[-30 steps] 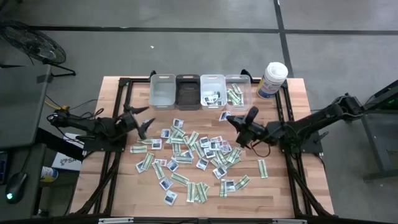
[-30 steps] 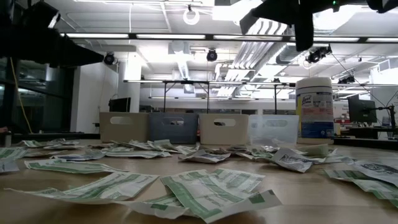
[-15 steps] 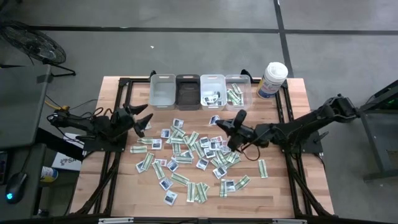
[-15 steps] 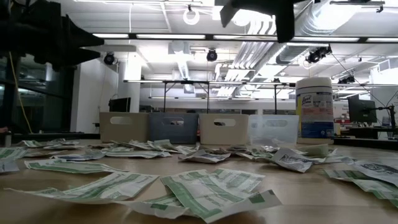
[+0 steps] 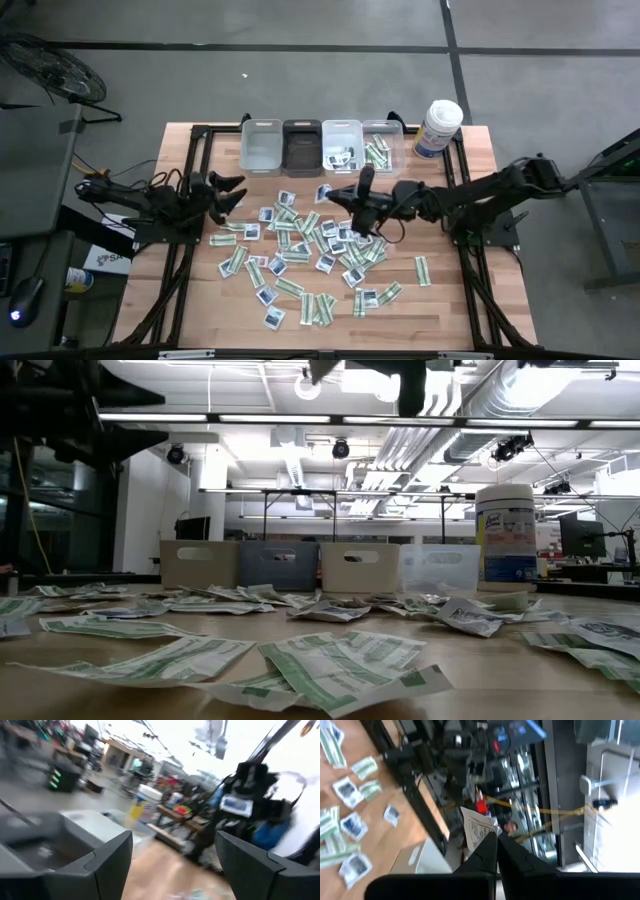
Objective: Pick & Place First Aid Supplies
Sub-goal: Put the blue alcohol pad into the black bin
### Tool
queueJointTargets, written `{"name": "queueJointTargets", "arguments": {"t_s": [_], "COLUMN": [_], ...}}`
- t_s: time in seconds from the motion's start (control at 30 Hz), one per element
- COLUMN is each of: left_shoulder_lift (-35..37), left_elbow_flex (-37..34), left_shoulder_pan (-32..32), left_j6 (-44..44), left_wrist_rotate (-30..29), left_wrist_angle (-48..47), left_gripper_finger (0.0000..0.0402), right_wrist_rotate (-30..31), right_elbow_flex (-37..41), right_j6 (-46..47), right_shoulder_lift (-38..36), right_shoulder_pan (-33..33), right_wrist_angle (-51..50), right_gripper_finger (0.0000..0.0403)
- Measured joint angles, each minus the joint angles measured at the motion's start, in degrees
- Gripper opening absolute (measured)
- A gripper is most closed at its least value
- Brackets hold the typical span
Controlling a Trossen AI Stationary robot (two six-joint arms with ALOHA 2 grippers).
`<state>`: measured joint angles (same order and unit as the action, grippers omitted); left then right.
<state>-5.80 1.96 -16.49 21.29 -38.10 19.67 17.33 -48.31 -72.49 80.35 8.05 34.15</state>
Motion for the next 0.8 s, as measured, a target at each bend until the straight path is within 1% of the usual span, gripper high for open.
{"name": "queueJointTargets", "arguments": {"t_s": [0.1,0.17,0.27,0.4,0.5,0.6,0.7,0.8], "left_shoulder_lift": [-2.1,-4.4,-8.4,-14.7,-20.7,-27.1,-33.1,-38.8], "left_elbow_flex": [0.0,0.0,0.0,0.0,0.0,1.7,5.5,10.3], "left_shoulder_pan": [0.0,0.0,0.0,0.0,0.0,1.0,4.6,9.2], "left_j6": [11.1,18.5,25.0,31.0,31.9,30.6,29.9,29.4], "left_wrist_rotate": [4.3,5.7,5.8,6.3,6.7,7.6,12.4,19.0], "left_wrist_angle": [2.5,4.0,5.7,9.8,17.7,23.5,24.6,24.7], "left_gripper_finger": [0.0280,0.0280,0.0280,0.0280,0.0278,0.0264,0.0245,0.0228], "right_wrist_rotate": [-5.6,-8.3,-10.4,-12.1,-11.9,-12.4,-12.7,-12.9], "right_elbow_flex": [-2.0,-3.4,-5.5,-8.0,-9.8,-11.2,-11.9,-12.4], "right_j6": [-0.5,-2.6,-5.5,-6.1,-7.2,-7.5,-7.6,-7.6], "right_shoulder_lift": [1.7,3.1,5.3,7.9,9.7,10.8,10.8,10.8], "right_shoulder_pan": [-1.3,-2.0,-2.7,-3.6,-3.7,-3.7,-3.7,-3.7], "right_wrist_angle": [0.0,0.1,0.2,0.5,0.9,0.8,0.9,0.9], "right_gripper_finger": [0.0000,0.0000,0.0000,0.0000,0.0000,0.0000,0.0000,0.0000]}}
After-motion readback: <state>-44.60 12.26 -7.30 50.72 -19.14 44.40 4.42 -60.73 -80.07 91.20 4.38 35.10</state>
